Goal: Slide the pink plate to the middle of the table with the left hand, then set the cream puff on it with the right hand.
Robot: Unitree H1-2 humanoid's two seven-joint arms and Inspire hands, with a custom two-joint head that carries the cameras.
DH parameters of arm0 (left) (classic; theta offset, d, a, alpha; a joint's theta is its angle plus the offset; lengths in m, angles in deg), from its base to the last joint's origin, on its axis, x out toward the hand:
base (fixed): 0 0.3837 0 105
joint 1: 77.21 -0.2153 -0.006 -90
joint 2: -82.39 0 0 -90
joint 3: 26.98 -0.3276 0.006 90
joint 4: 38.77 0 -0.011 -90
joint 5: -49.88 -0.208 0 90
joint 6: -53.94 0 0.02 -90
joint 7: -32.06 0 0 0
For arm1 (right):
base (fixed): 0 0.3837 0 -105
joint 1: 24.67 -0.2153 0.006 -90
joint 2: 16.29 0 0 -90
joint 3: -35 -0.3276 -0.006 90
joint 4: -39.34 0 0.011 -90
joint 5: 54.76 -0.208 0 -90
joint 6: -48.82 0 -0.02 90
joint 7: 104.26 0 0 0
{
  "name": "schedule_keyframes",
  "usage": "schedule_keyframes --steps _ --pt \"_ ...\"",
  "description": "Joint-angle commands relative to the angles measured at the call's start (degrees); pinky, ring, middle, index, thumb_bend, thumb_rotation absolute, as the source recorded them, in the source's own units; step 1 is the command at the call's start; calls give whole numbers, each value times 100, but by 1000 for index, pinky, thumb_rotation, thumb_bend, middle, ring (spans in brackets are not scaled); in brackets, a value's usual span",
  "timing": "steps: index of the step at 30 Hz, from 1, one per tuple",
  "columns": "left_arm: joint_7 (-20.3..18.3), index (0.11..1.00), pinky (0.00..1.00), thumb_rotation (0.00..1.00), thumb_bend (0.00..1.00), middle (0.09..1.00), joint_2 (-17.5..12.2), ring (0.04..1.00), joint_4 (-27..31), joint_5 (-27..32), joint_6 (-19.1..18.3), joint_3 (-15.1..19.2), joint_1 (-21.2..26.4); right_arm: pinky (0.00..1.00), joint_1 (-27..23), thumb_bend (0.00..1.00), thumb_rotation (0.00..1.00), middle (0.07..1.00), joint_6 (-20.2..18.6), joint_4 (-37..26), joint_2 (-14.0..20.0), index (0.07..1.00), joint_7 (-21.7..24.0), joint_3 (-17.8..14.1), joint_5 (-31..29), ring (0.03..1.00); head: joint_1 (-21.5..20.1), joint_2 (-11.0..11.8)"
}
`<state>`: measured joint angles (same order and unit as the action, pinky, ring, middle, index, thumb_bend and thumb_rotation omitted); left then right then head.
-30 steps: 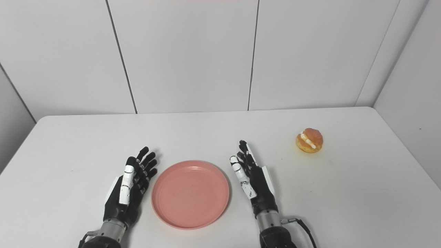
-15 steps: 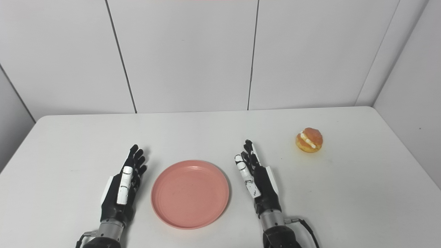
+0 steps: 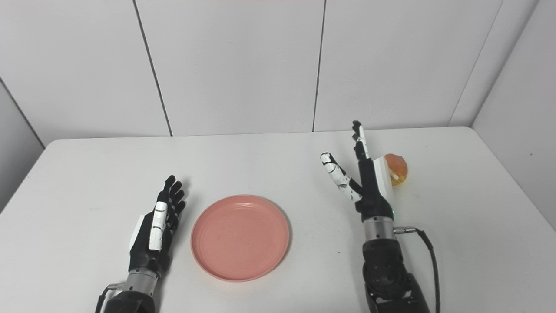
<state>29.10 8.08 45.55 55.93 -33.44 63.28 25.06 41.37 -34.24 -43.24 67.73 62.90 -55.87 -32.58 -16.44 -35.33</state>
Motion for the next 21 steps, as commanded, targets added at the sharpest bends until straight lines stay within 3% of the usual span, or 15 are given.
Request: schedule_keyframes --steps 1,6,11,14,19,21 --pt "-78 998 1000 967 583 1000 -60 1000 38 4 47 -10 104 905 -237 608 672 970 -149 -217 142 979 -100 -91 179 953 -113 4" --pt "-24 955 975 909 608 977 -67 980 19 19 25 68 121 878 -440 664 549 953 -243 3 304 959 -410 -212 496 930 -279 -6" --pt "-132 978 981 927 591 991 -116 992 2 120 28 94 126 776 -583 691 445 944 -450 149 416 947 -640 -314 726 888 -355 -11" --pt "-135 976 981 928 598 988 -152 991 30 113 -88 86 136 771 -677 691 412 948 -454 403 587 948 -814 -342 877 889 -416 -30" --pt "-203 971 988 913 602 991 -178 995 -53 210 26 118 157 768 -763 697 317 942 -678 629 795 937 -828 -383 973 881 -419 -36" --pt "-211 929 982 892 600 984 -176 988 -54 231 38 128 153 779 -783 703 305 940 -846 715 854 936 -829 -366 1057 886 -428 -49"
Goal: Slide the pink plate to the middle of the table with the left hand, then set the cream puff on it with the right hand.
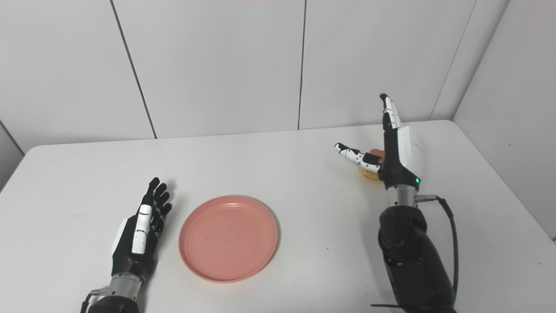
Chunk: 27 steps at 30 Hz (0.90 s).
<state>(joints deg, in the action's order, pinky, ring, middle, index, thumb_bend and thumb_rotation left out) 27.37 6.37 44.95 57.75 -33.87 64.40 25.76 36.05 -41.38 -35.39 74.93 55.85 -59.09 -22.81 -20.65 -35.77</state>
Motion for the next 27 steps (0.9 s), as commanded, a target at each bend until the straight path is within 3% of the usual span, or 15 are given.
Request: schedule_keyframes --steps 1,4,12,17,27 --pt "-33 938 983 905 603 984 -19 988 17 21 64 10 80 782 -269 705 296 938 -217 -2 167 936 -128 -34 118 888 -6 -5" --pt "-50 972 986 924 592 986 -56 993 38 -9 29 -5 78 768 -315 712 245 926 -324 204 247 926 -140 -6 146 882 -2 -3" --pt "-109 982 990 922 582 993 -86 998 101 66 4 -10 64 747 -433 722 219 911 -772 764 443 922 50 192 175 860 0 -42" --pt "-159 972 995 897 578 994 -92 1000 149 153 -83 7 55 740 -480 725 177 903 -717 1135 482 912 29 267 20 850 6 -56" --pt "-179 968 988 898 576 994 -89 1000 198 173 -124 7 47 702 -463 683 89 908 -1127 1002 480 899 513 340 -291 833 19 -95"
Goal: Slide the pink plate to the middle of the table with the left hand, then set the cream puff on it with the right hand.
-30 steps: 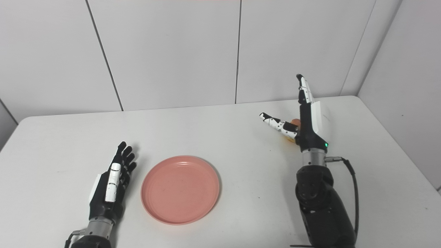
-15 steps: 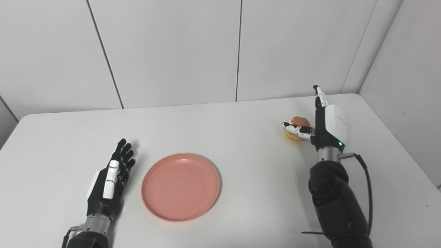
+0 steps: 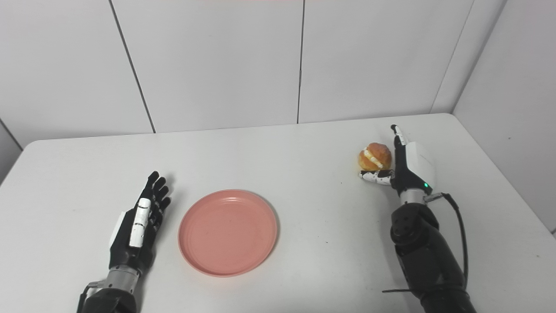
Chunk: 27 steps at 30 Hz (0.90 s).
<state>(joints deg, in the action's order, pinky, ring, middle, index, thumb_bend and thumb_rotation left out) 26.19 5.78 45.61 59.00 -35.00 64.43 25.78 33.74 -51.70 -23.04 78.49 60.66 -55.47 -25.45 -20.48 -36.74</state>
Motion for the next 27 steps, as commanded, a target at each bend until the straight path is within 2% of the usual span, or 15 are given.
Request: schedule_keyframes --steps 1,3,4,5,6,8,10,12,15,17,20,21,23,25,27 --pt "-58 961 989 897 581 993 -32 1000 142 51 -44 5 47 696 -214 678 76 898 -175 -302 127 890 100 -15 -47 827 7 -9" --pt "-52 949 992 889 591 991 -24 1000 159 72 -79 12 51 687 -195 667 53 881 -300 -398 121 876 179 -12 -73 819 7 -9" --pt "-50 942 993 884 591 991 -27 1000 161 63 -81 9 54 552 -188 656 27 769 -345 -444 110 857 192 -16 -85 692 7 -9" --pt "-48 948 994 890 591 992 -29 1000 153 53 -70 7 56 476 -181 646 13 707 -373 -476 103 837 179 -8 -76 623 7 -9" --pt "-41 954 992 893 593 991 -27 999 152 41 -65 5 57 409 -171 590 5 580 -386 -512 101 809 169 -5 -78 551 22 -19" --pt "-36 938 988 884 604 988 -24 996 174 33 -89 0 53 305 -147 560 1 509 -319 -548 108 765 117 6 -75 436 35 -29" --pt "-41 939 990 891 606 993 -22 1000 184 40 -87 -2 46 286 -130 550 0 489 -257 -561 123 711 81 24 -57 413 48 -36" --pt "-43 938 987 894 578 990 -13 996 176 47 -57 4 41 323 -126 545 0 489 -246 -562 132 630 69 39 -47 448 48 -36" --pt "-16 934 980 900 553 987 3 992 185 28 -50 9 36 365 -125 544 0 490 -226 -555 152 612 65 69 -38 481 67 -42" --pt "-17 902 977 888 576 985 -1 989 188 15 -52 4 35 380 -126 544 0 490 -237 -554 163 610 62 85 -26 489 67 -42" --pt "-18 904 979 885 588 984 9 988 146 22 1 13 43 375 -138 545 0 490 -228 -536 154 604 71 55 -89 484 67 -42" --pt "-12 901 978 882 589 983 12 988 149 21 -10 16 44 374 -139 530 0 516 -203 -533 152 602 68 43 -114 442 67 -42" --pt "-6 907 977 886 584 982 23 987 194 39 -76 17 45 380 -135 522 0 530 -141 -534 148 598 36 29 -141 419 67 -42" --pt "-10 848 984 868 582 984 32 990 210 60 -92 22 44 365 -130 510 0 509 -128 -553 147 560 11 34 -142 394 67 -42" --pt "-8 883 985 864 593 985 35 991 212 44 -98 17 34 363 -115 508 0 504 -117 -604 139 546 -30 25 -140 392 117 -46"
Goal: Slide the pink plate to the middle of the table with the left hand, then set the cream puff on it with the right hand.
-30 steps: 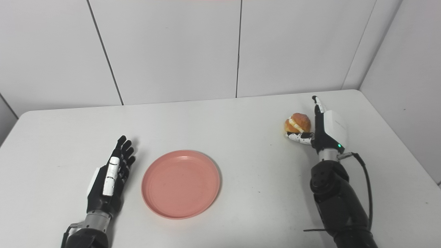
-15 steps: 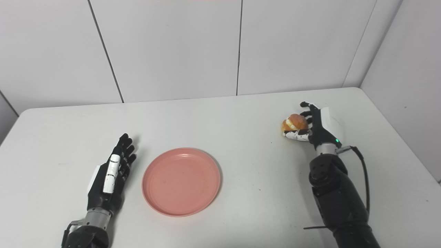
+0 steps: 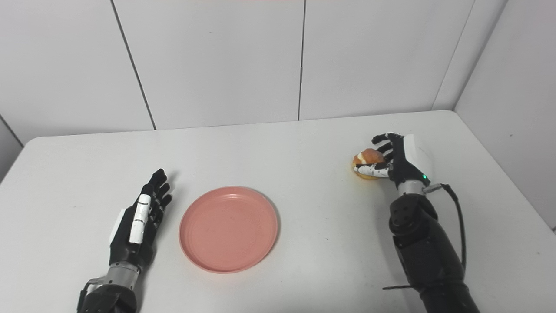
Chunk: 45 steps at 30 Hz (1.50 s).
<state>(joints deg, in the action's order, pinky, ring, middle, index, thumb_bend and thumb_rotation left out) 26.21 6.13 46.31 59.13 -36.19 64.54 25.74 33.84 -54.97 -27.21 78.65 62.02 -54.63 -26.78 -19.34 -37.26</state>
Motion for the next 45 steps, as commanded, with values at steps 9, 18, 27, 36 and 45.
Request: schedule_keyframes --steps 9,18,27,36,45 --pt "66 967 972 922 571 984 18 987 311 -213 -160 -123 -13 376 -60 504 0 501 718 -758 45 559 -366 -69 -122 389 344 -38" --pt "-75 1000 1000 1000 648 1000 -1 1000 434 -232 -464 -394 -23 316 129 502 0 491 1112 -1705 -220 563 -305 110 -168 384 900 -54" --pt "-33 1000 1000 1000 646 1000 74 1000 349 -276 -338 -509 -24 326 415 502 0 502 1694 -2154 -592 562 75 562 -222 378 1092 -69" --pt "50 1000 1000 1000 644 1000 128 1000 382 -391 -309 -548 -45 377 592 507 0 497 2346 -2070 -985 542 444 725 -855 408 1162 -93" --pt "56 1000 1000 1000 646 1000 176 1000 381 -522 -297 -564 -48 403 903 508 0 501 2052 -2660 -1400 546 916 1003 -868 412 1226 -122"
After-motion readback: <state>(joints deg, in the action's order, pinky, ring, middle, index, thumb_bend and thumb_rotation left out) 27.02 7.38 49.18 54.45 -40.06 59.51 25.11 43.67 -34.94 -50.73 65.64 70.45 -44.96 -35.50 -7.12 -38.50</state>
